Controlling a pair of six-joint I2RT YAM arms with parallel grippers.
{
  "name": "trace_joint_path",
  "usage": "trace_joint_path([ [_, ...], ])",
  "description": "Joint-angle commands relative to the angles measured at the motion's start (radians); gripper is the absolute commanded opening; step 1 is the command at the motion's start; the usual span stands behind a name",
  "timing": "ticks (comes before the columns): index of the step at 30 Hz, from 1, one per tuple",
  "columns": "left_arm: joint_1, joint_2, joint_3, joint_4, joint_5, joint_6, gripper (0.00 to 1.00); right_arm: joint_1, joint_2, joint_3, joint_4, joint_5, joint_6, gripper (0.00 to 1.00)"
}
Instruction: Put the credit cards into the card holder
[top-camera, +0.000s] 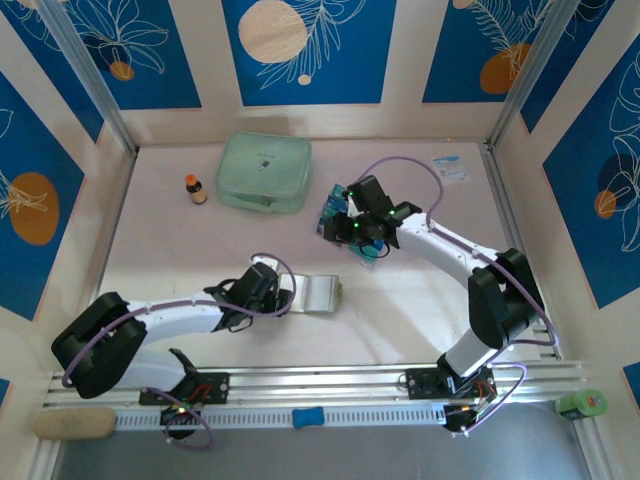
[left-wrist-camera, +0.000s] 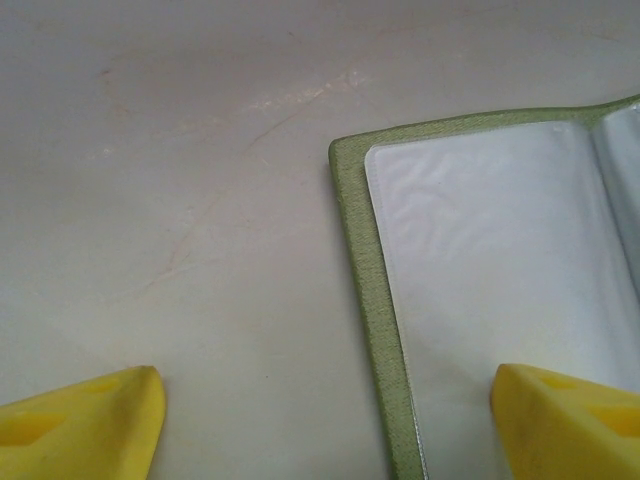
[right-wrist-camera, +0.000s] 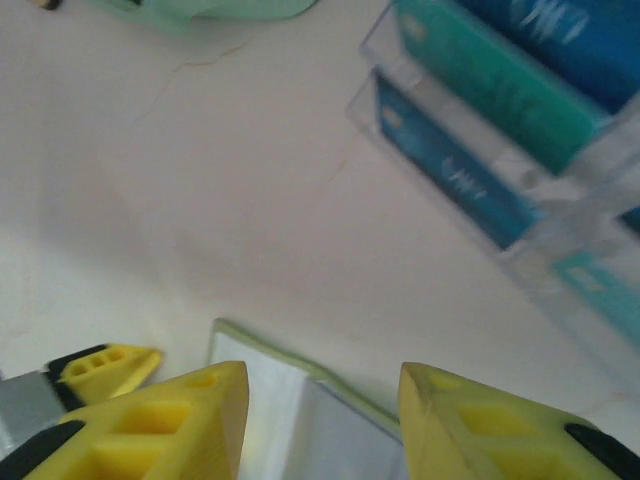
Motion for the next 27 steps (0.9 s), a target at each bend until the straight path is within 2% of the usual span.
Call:
trace_joint_path([
  [1,0.008,-0.003,-0.013,0.009,0.002,-0.013,0.85,0.000,0.041,0.066,-0.192,0.100,-0.140,0.44],
  [14,0.008,-0.020,-0.015,0.000,0.009,-0.012,0.84,0.001,0.198,0.176,-0.360,0.351,-0.302,0.43],
  [27,0.008,-0.017,-0.016,0.006,0.009,-0.015,0.84,0.022,0.271,0.222,-0.364,0.467,-0.360,0.40],
])
